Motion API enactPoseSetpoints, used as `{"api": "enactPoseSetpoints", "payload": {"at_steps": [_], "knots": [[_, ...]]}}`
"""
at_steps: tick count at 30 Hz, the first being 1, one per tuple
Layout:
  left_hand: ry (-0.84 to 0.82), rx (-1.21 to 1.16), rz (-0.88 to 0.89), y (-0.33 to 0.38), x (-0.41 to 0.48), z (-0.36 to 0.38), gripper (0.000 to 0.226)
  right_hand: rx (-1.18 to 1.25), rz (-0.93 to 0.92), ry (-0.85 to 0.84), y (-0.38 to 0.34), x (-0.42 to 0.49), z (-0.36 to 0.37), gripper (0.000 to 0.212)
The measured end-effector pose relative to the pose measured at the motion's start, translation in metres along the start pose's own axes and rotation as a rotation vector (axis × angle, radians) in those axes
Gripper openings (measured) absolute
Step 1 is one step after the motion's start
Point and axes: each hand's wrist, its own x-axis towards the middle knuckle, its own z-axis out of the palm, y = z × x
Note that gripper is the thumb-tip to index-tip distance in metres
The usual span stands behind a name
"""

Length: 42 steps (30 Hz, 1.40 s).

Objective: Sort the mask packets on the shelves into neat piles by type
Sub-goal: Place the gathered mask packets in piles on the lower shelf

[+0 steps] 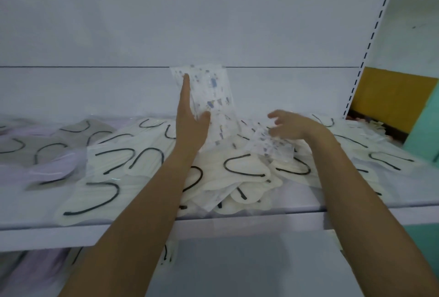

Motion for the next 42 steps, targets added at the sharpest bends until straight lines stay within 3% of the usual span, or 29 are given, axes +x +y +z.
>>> {"api": "enactPoseSetpoints", "payload": {"at_steps": [1, 3, 9, 14, 18, 21, 25, 28, 31, 34, 37, 40, 42], "knots": [[0.003, 0.01, 0.01, -0.001, 0.0, 0.0, 0.075, -0.141, 0.054, -0.106, 0.002, -0.001, 0.002, 0.063], [0.049, 0.052, -0.015, -0.003, 0.0, 0.0, 0.068, -0.179, 0.119, -0.168, 0.002, 0.0, 0.004, 0.073], [0.126, 0.089, -0.13, 0.001, -0.002, 0.002, 0.06, -0.086, 0.061, -0.105, 0.005, 0.003, 0.009, 0.079], [0.143, 0.104, -0.088, 0.003, -0.004, 0.002, 0.06, -0.191, 0.011, -0.056, -0.007, -0.001, 0.027, 0.107], [0.2, 0.019, -0.063, 0.007, 0.005, 0.001, 0.061, -0.247, -0.023, 0.123, -0.024, -0.008, 0.026, 0.089], [0.138, -0.021, -0.084, 0.011, 0.014, 0.002, 0.062, -0.323, 0.088, 0.017, -0.037, -0.011, 0.012, 0.067], [0.011, -0.078, -0.192, 0.018, 0.029, 0.0, 0.057, -0.349, 0.071, -0.031, -0.049, -0.014, 0.023, 0.074], [-0.085, -0.136, -0.348, 0.025, 0.039, -0.009, 0.054, -0.189, 0.011, -0.024, -0.049, -0.015, 0.027, 0.079], [-0.174, -0.058, -0.371, 0.03, 0.046, -0.023, 0.052, -0.031, -0.022, 0.011, -0.044, -0.014, 0.032, 0.075], [-0.196, 0.131, -0.26, 0.026, 0.051, -0.045, 0.051, 0.111, -0.069, 0.247, -0.038, -0.017, 0.031, 0.051], [-0.241, 0.28, -0.188, 0.019, 0.049, -0.068, 0.05, 0.433, -0.143, 0.522, -0.038, -0.021, 0.012, 0.043], [-0.279, 0.23, -0.214, 0.019, 0.041, -0.078, 0.042, 0.916, -0.218, 0.437, -0.059, -0.025, 0.0, 0.044], [-0.296, 0.074, -0.3, 0.024, 0.035, -0.076, 0.042, 1.045, -0.257, 0.297, -0.083, -0.024, 0.009, 0.047]]}}
